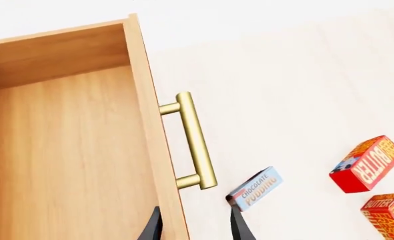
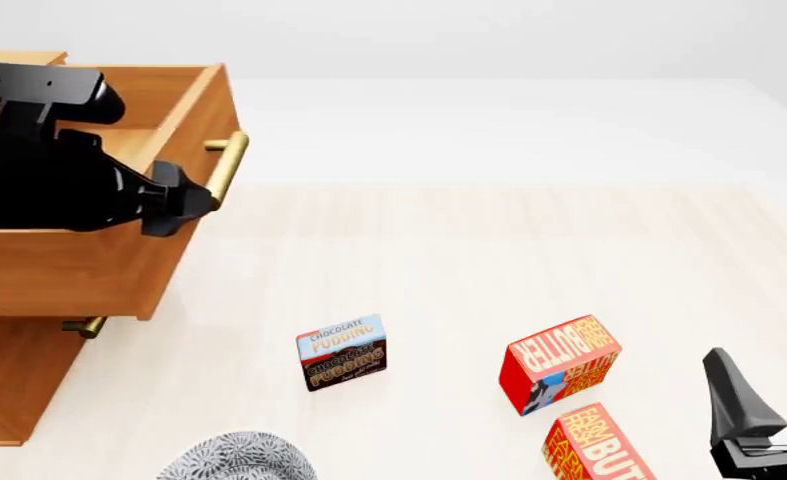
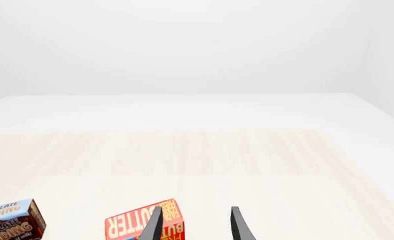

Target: Put the chocolate pudding in the top drawer of the cabinet and close it.

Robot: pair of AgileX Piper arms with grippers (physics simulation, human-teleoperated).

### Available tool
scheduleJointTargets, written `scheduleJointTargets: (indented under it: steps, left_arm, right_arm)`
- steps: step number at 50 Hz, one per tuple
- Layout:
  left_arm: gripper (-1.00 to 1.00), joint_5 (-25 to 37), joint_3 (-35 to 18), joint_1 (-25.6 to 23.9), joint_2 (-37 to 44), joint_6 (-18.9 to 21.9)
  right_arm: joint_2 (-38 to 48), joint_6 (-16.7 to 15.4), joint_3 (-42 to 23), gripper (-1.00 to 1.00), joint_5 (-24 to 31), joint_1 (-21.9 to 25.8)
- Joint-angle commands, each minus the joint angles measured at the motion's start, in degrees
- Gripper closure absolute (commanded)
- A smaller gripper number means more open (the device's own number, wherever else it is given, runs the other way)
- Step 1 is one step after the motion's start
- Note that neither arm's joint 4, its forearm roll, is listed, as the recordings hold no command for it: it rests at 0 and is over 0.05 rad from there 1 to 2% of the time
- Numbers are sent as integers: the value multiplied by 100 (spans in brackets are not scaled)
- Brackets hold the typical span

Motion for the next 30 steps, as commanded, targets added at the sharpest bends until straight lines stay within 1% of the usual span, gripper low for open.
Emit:
scheduleJointTargets:
  steps: [1,15,23,30]
  left_arm:
    - [-100,-119,12,-197,122,-57]
    - [-100,-51,-106,-487,24,-171]
    - [-100,128,-298,-436,-36,-54]
    - [-100,176,-364,-583,-64,-86]
  right_arm:
    - [-51,-21,23,-100,-14,-14]
    - [-76,-21,22,-100,12,-14]
    - [-87,-22,21,-100,24,-14]
    - [-83,-21,20,-100,21,-14]
